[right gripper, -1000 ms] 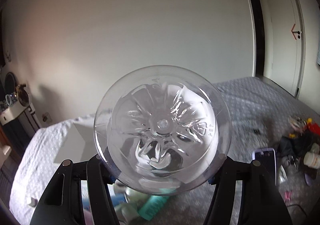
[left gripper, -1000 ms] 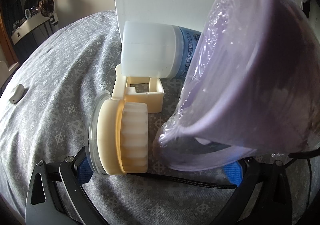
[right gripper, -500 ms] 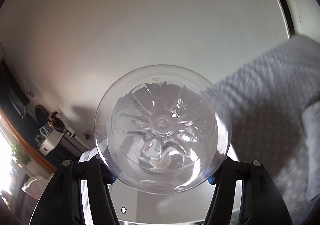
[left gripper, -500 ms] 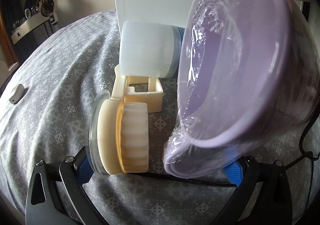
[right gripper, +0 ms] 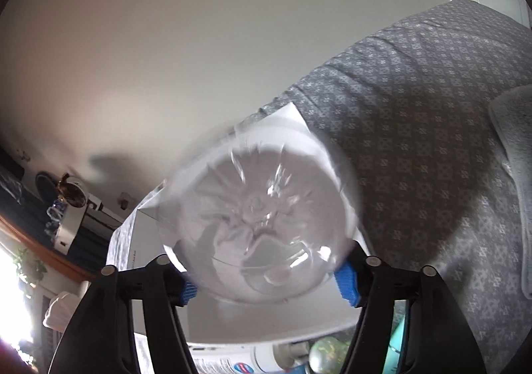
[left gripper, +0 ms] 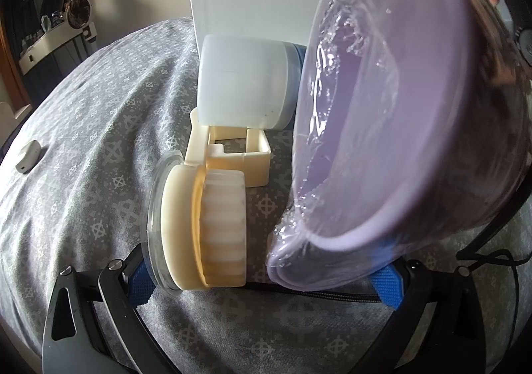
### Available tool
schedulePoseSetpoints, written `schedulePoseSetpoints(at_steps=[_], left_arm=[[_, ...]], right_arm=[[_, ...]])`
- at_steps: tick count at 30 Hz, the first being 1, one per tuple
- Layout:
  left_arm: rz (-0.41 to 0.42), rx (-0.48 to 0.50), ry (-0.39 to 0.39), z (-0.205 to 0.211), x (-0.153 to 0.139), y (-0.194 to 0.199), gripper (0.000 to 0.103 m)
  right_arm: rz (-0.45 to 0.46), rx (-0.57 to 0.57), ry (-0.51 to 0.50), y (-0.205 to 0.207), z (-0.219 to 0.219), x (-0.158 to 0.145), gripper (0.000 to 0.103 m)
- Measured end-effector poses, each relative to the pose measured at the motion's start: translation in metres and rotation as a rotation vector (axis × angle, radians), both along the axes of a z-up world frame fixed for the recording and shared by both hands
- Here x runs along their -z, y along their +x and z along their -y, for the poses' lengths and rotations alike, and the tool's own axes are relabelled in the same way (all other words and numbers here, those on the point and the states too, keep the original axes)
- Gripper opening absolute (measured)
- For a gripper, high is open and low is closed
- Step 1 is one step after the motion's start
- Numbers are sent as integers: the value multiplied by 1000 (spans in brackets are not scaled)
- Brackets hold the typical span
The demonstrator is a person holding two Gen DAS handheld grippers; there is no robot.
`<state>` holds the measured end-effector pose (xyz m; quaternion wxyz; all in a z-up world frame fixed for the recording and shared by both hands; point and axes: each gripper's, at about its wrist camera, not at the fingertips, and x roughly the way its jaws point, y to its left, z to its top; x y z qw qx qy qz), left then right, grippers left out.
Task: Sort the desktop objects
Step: 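Lift the white bottle and carry it to the white box, then set the white bottle upright in the box and open the right gripper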
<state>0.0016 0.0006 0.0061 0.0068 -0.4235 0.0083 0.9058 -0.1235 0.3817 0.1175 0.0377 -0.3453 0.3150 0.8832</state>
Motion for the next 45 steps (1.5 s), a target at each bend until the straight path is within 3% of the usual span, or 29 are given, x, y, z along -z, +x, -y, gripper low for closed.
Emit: schedulePoseSetpoints(at_steps=[3,9,12,16,24,29,40,45], left_arm=[[0,0,0,0,0,0,103],[1,0,-3,0,-1,0,103],[2,0,-2,0,-1,1,103],[2,0,-2,1,-3,3,103],[2,1,-2,0,-3,4,103],[2,1,-1,0,-3,3,103],[1,1,-1,0,-4,5,103],[2,1,1,2,-5,6,103]], right_arm=[[-13,-5,39,26,8,-10,85],[-4,26,138,105,16,-12,89],[31,53,149,150,15,7,97],[135,90,153,197,11,46,98],[253,105,195,240,12,79,98],[232,166,203,260,9,62,98],[121,108,318,271,56,13,98],[81,101,291,276,64,-2,98]])
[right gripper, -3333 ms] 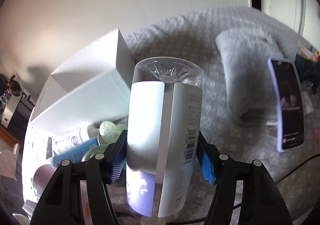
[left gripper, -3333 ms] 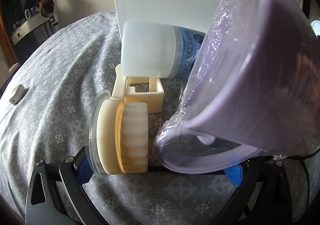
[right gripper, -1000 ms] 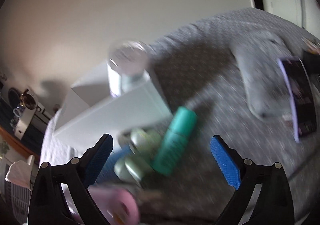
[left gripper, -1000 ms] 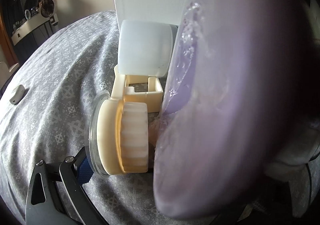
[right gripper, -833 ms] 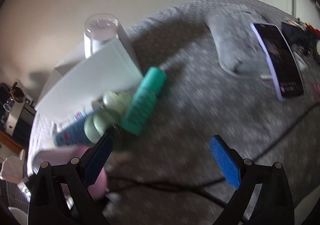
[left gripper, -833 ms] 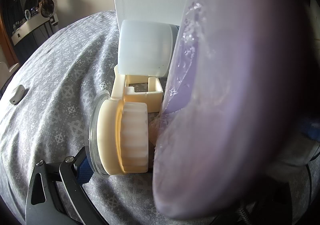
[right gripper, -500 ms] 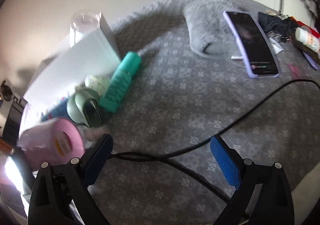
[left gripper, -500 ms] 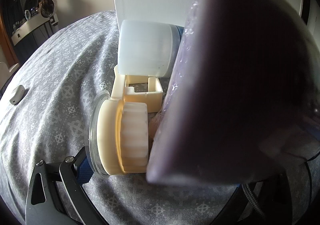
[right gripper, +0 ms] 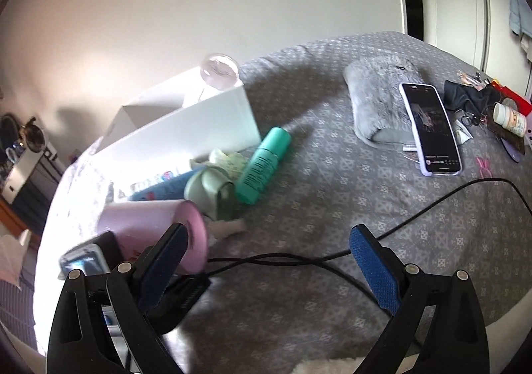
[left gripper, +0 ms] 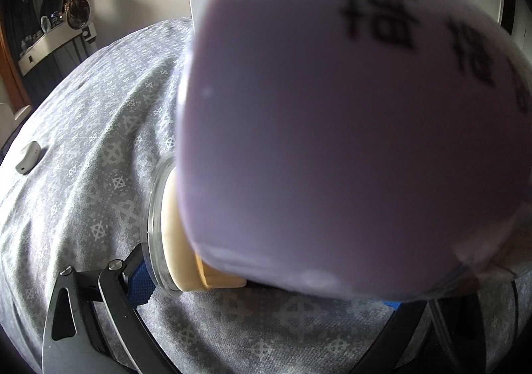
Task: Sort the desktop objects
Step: 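Set the white bottle upright in the box and open the right gripper, then grasp the teal bottle with the right gripper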
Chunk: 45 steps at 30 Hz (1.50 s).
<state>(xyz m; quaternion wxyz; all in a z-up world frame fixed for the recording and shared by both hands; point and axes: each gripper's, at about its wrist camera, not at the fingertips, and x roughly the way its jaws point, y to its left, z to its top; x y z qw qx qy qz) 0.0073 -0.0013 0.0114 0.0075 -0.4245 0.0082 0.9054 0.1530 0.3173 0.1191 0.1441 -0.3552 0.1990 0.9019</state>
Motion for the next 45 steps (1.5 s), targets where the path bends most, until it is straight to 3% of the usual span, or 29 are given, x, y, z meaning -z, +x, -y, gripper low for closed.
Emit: schedulePoseSetpoints(at_steps=[6,12,25,38,44,45], left_arm=[[0,0,0,-1,0,0,103],[0,0,-2,-1,0,1,103],[0,0,-3,0,-1,2,103],[0,2,-4,-1,-1,3,103],[0,3,-4,-2,-1,2,103],[0,2,-6,-2,-1,3,103]], right_arm=[[-19,-31,-9,0,3,-1,98],[53,9,-121,-20,-25,19,98],[131,-4,-201,-112,-60,40,98],[255,-51,-201,-169,-65,92,98],[246,-98,-59,-187,-53,94,98],[244,-118,-23,-189,-49,94,94]])
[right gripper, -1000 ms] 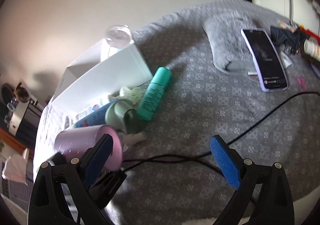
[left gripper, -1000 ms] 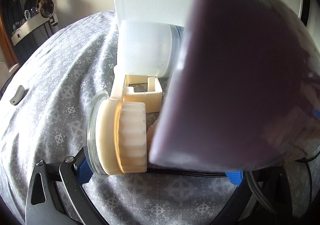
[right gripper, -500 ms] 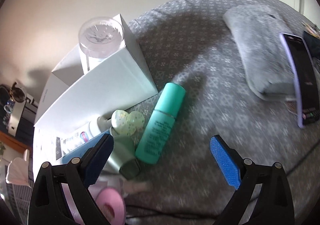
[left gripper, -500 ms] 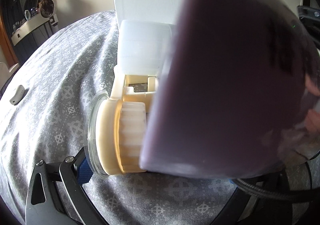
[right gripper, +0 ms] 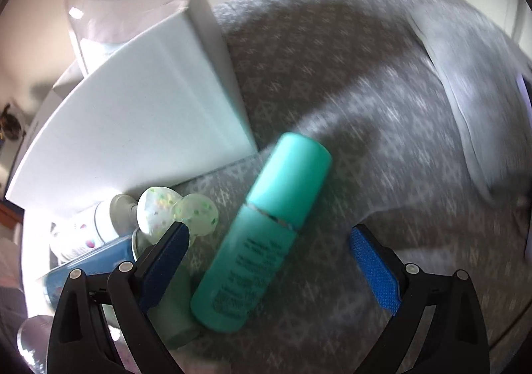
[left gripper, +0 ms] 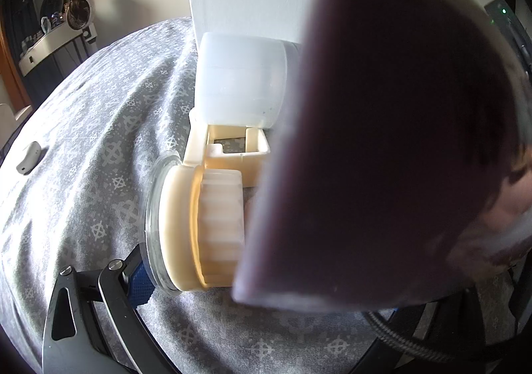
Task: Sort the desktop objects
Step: 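Grasp the teal bottle with the right gripper, then lift the teal bottle into the white box and open the right gripper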
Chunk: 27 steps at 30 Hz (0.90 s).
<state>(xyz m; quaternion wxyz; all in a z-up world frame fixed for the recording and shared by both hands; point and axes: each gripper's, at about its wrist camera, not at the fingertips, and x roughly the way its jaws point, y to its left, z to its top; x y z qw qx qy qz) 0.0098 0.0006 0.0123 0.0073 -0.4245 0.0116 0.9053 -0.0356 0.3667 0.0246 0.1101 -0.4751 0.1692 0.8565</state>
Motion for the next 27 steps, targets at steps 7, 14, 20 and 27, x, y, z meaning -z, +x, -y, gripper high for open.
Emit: schedulePoseSetpoints(at_steps=[7,14,20,27], left_arm=[[0,0,2,6,-4,5,103],[0,0,1,5,-4,5,103],[0,1,1,5,-4,5,103],[0,1,1,5,-4,6,103]], right_arm=[[-59,-61,-8,16,-3,-11,36],[-214,-40,-91,50,-9,-35,32],[-320,-40,-90,59,-11,-74,32],[-383,-54,-112,50,-6,-107,32]])
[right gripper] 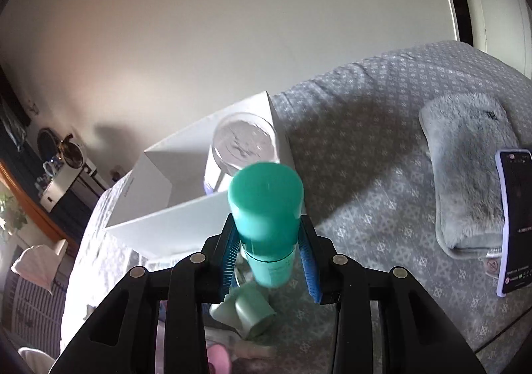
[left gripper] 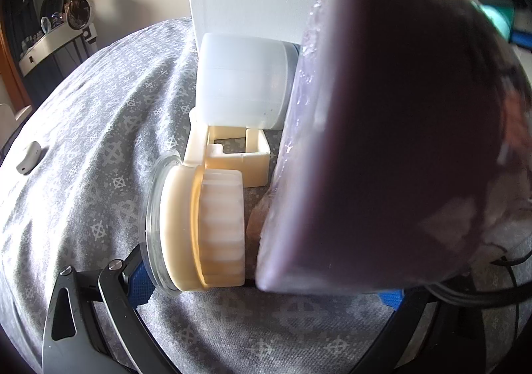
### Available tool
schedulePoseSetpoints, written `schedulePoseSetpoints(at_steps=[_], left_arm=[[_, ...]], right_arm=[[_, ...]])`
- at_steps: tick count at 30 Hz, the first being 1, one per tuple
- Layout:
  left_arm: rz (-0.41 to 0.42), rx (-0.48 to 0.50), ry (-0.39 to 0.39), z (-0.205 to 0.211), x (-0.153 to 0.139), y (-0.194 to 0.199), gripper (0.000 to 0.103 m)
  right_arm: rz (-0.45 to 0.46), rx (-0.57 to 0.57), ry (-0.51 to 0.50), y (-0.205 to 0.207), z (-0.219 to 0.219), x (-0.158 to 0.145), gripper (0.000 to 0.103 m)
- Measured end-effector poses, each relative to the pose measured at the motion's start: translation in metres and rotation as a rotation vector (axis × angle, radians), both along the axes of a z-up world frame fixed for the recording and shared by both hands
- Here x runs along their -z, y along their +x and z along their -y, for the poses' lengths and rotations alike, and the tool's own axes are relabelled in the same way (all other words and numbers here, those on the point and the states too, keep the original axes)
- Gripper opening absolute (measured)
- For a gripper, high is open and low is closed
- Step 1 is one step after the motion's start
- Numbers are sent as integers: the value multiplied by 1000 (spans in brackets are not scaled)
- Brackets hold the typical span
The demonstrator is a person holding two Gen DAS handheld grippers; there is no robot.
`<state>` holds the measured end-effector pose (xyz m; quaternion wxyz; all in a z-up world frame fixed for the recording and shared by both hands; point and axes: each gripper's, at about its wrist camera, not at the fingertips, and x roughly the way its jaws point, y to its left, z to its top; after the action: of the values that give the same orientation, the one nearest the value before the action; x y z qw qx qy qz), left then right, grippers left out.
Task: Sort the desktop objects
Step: 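Lift the teal bottle into the white box and open the right gripper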
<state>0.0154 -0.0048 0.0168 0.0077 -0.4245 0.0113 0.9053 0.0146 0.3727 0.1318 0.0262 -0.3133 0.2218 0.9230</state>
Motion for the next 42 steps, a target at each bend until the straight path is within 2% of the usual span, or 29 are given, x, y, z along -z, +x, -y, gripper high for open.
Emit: schedulePoseSetpoints(at_steps=[8,10,13,19,23,26,32,35,38,40,42], left_arm=[[0,0,1,0,0,0,103],[0,0,2,2,-1,2,103],[0,0,2,3,-2,2,103],[0,0,2,4,-2,3,103],[0,0,3,2,-1,2,103],[-1,1,1,3,-1,3,103],[0,1,1,6,-4,5,103],[0,1,1,6,-3,5,103],[0,1,1,8,-4,6,103],[0,1,2,8,-5,7,103],[0,1,1,8,-4,7,103]], right_arm=[[-132,-64,-121,-33,22,-48,32],[-161,-84,-181,-50,27,-55,32],[-155,-88,-208,-75,39,-53,32],[-32,-71,-202,-122,56,-13,32],[33,-71,-178,-130,60,12,32],[70,-69,-203,-130,51,28,32],[115,-95,-133,-140,56,28,32],[143,-134,-113,-146,56,27,38],[130,-139,-127,-136,51,23,53],[113,-129,-124,-124,49,19,66],[94,-120,-116,-109,45,16,74]])
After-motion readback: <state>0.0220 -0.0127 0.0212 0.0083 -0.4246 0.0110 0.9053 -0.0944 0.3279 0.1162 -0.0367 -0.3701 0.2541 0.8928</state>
